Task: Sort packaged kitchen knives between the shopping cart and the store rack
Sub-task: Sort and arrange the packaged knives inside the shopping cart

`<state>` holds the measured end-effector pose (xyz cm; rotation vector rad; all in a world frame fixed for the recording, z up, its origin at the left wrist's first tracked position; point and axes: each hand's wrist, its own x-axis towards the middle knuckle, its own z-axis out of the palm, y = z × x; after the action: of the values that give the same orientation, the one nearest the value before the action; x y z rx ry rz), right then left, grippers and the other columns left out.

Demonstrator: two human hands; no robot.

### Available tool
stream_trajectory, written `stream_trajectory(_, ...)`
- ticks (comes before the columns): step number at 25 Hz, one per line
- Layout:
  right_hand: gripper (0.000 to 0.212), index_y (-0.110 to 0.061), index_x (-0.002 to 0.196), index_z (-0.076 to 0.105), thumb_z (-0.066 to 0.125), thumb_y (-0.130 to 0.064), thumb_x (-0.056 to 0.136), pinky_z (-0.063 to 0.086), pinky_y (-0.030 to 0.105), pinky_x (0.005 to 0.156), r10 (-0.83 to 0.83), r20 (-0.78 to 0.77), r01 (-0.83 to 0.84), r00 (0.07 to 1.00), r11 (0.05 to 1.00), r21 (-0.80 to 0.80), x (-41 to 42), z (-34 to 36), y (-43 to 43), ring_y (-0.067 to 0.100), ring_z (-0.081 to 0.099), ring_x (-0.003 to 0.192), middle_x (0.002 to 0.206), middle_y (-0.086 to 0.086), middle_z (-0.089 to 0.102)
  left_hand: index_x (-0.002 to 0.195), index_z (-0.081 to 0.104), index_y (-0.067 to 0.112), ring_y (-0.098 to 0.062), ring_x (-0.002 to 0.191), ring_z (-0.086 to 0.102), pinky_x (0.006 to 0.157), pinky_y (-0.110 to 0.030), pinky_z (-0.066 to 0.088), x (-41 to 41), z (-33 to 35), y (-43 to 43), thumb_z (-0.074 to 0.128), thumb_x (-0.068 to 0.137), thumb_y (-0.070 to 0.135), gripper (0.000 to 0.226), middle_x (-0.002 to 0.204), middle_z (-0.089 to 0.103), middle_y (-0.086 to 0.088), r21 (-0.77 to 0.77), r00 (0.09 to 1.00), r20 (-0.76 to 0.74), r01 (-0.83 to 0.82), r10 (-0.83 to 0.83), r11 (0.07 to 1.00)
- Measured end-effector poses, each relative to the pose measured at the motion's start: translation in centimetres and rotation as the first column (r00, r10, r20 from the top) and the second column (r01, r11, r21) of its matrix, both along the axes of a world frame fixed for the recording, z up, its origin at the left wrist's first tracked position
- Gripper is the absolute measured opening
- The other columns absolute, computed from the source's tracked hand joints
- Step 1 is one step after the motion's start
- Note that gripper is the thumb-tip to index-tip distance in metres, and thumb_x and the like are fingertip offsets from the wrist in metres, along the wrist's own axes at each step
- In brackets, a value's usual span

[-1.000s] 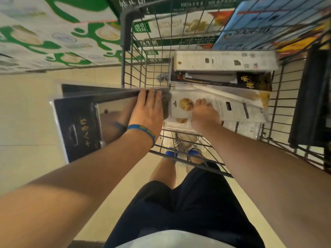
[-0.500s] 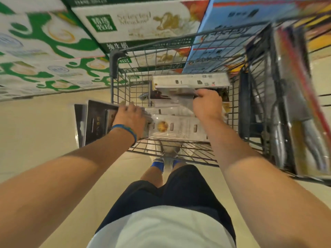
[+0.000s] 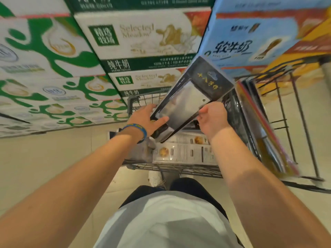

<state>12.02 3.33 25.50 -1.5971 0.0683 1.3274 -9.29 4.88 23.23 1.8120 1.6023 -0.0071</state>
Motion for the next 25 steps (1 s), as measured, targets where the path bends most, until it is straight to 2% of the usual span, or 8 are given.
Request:
stream_trajectory(4, 0.03, -0.014, 0.061, 0.027, 0.034, 0.014, 0.065, 0.041, 0.026, 0.057, 0.059, 0.011, -0.06, 0.998, 0.991, 0.116, -0.4, 7.0, 3.3, 0.029, 0.047, 0.065, 0.066, 0.007, 0.041, 0.122, 0.055, 0.024, -0.009, 0.114, 0.06, 0.097, -0.024, 0.047, -0.6, 3.3, 2.2, 0.066, 0.085, 0.058, 0.052, 0.122, 0.064, 0.01, -0.011, 0.926, 0.36, -0.113, 0.109, 0.994)
stream_trajectory(8, 0.029, -0.004, 0.082, 0.048, 0.04, 0.007, 0.056, 0.048, 0.031, 0.063, 0.268, 0.129, -0.293, 0.955, 0.919, 0.264, -2.3, 11.8, 4.5, 0.035, 0.057, 0.088, 0.097, 0.018, 0.056, 0.095, 0.066, 0.035, 0.021, 0.081, 0.062, 0.067, 0.001, 0.044, 1.4, 6.6, 3.3, 0.073, 0.087, 0.042, 0.012, 0.08, 0.069, 0.035, -0.102, 0.718, 0.657, -0.217, 0.23, 0.971)
stream_trajectory(10, 0.024, -0.007, 0.088, 0.063, 0.048, 0.005, 0.075, 0.053, 0.033, 0.066, 0.285, 0.367, -0.396, 0.886, 0.876, 0.275, -2.7, 11.7, 4.1, 0.028, 0.065, 0.087, 0.096, 0.01, 0.068, 0.093, 0.071, 0.032, 0.008, 0.089, 0.068, 0.081, -0.013, 0.052, 2.3, 7.4, 3.1, 0.074, 0.086, 0.041, 0.012, 0.087, 0.074, 0.023, -0.205, 0.573, 0.735, -0.321, 0.362, 0.925)
stream_trajectory(12, 0.02, -0.021, 0.104, 0.072, 0.061, -0.015, 0.087, 0.057, 0.025, 0.072, 0.38, 0.503, -0.546, 0.776, 0.804, 0.235, -2.7, 10.7, 2.8, 0.01, 0.072, 0.087, 0.097, -0.006, 0.077, 0.108, 0.071, 0.018, -0.02, 0.105, 0.07, 0.096, -0.039, 0.054, 2.9, 8.4, 3.2, 0.077, 0.083, 0.038, 0.033, 0.108, 0.076, -0.002, -0.422, 0.306, 0.785, -0.374, 0.539, 0.826)
stream_trajectory(14, 0.02, -0.029, 0.103, 0.071, 0.077, -0.038, 0.085, 0.054, 0.016, 0.074, 0.434, 0.573, -0.618, 0.695, 0.768, 0.167, -2.5, 8.8, 0.8, -0.002, 0.07, 0.087, 0.093, -0.018, 0.077, 0.126, 0.062, 0.008, -0.031, 0.106, 0.07, 0.093, -0.049, 0.055, 3.4, 9.4, 3.4, 0.083, 0.076, 0.039, 0.063, 0.115, 0.073, -0.013, -0.564, 0.075, 0.784, -0.329, 0.616, 0.757)
stream_trajectory(16, 0.026, -0.028, 0.099, 0.071, 0.084, -0.041, 0.082, 0.052, 0.012, 0.07, 0.391, 0.569, -0.588, 0.723, 0.781, 0.21, -1.9, 6.9, -0.8, -0.004, 0.071, 0.085, 0.09, -0.02, 0.077, 0.13, 0.059, 0.01, -0.03, 0.106, 0.07, 0.092, -0.049, 0.055, 4.2, 10.3, 3.5, 0.087, 0.065, 0.046, 0.079, 0.115, 0.073, -0.011, -0.546, 0.08, 0.795, -0.337, 0.601, 0.767)
stream_trajectory(21, 0.031, -0.031, 0.092, 0.068, 0.081, -0.056, 0.079, 0.048, 0.012, 0.066, 0.389, 0.544, -0.539, 0.743, 0.831, 0.142, 0.6, 6.6, -1.8, -0.007, 0.068, 0.077, 0.08, -0.025, 0.075, 0.122, 0.062, 0.022, -0.03, 0.111, 0.066, 0.101, -0.05, 0.049, 7.2, 11.5, 2.5, 0.078, 0.052, 0.07, 0.086, 0.118, 0.071, -0.007, -0.389, 0.331, 0.779, -0.411, 0.533, 0.824)
stream_trajectory(25, 0.068, -0.024, 0.112, 0.071, 0.069, -0.078, 0.071, 0.055, 0.037, 0.094, 0.355, 0.418, -0.448, 0.836, 0.882, 0.146, 3.6, 7.6, -3.0, 0.014, 0.069, 0.102, 0.108, -0.008, 0.075, 0.09, 0.065, 0.03, 0.002, 0.076, 0.069, 0.063, -0.016, 0.054, 11.6, 12.4, 1.3, 0.072, 0.068, 0.07, 0.046, 0.086, 0.072, 0.014, -0.228, 0.483, 0.759, -0.43, 0.436, 0.873)
